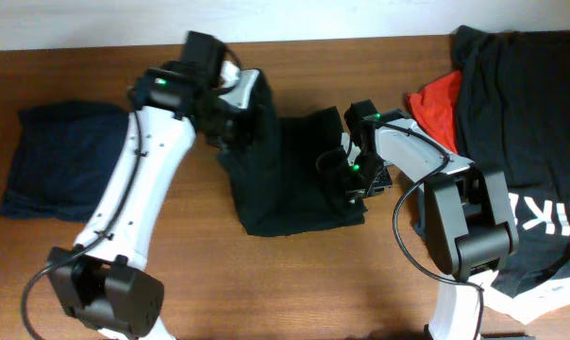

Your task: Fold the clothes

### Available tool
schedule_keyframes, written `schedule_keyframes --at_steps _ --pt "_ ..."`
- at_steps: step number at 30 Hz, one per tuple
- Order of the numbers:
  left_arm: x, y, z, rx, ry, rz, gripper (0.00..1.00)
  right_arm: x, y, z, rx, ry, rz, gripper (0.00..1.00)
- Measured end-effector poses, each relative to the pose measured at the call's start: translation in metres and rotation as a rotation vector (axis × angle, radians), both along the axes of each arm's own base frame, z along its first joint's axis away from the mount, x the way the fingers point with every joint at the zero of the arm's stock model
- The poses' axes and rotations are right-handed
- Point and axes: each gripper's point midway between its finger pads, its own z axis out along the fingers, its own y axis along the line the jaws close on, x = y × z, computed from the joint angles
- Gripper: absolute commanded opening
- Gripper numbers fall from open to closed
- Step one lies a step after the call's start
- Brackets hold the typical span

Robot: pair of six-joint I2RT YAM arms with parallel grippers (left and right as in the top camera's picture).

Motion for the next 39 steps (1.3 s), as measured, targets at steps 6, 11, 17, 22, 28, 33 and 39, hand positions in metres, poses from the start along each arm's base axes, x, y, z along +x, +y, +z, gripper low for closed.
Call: schedule_keyframes --at_steps 6,11,17,22,28,33,39 --pt "0.002 -0.045 -0.051 0.062 0.082 -0.007 0.01 -0.020 -0.022 0.003 -0.093 0.089 -0.041 0.22" --pt "0.013 -0.061 -0.062 0.048 0.060 -0.008 0.46 0.012 -0.078 0.039 -0.149 0.036 -0.189 0.23" --pt "0.036 -0.065 -0.034 -0.007 -0.042 -0.011 0.54 0.029 -0.125 0.094 -0.153 -0.062 -0.313 0.23" --pt "0.118 -0.002 0.020 0.019 -0.320 0.174 0.56 0.031 -0.105 0.099 -0.026 -0.063 -0.261 0.27" --pt "0.156 0.005 -0.064 0.092 -0.253 0.183 0.56 0.032 -0.051 0.110 0.236 -0.059 -0.163 0.28" --pt "0.160 -0.008 -0.114 0.121 -0.229 0.086 0.55 0.024 -0.049 0.108 0.207 -0.010 -0.221 0.33" --pt "0.155 -0.030 -0.145 0.131 -0.206 0.027 0.44 -0.008 -0.049 0.078 0.188 0.107 -0.248 0.34"
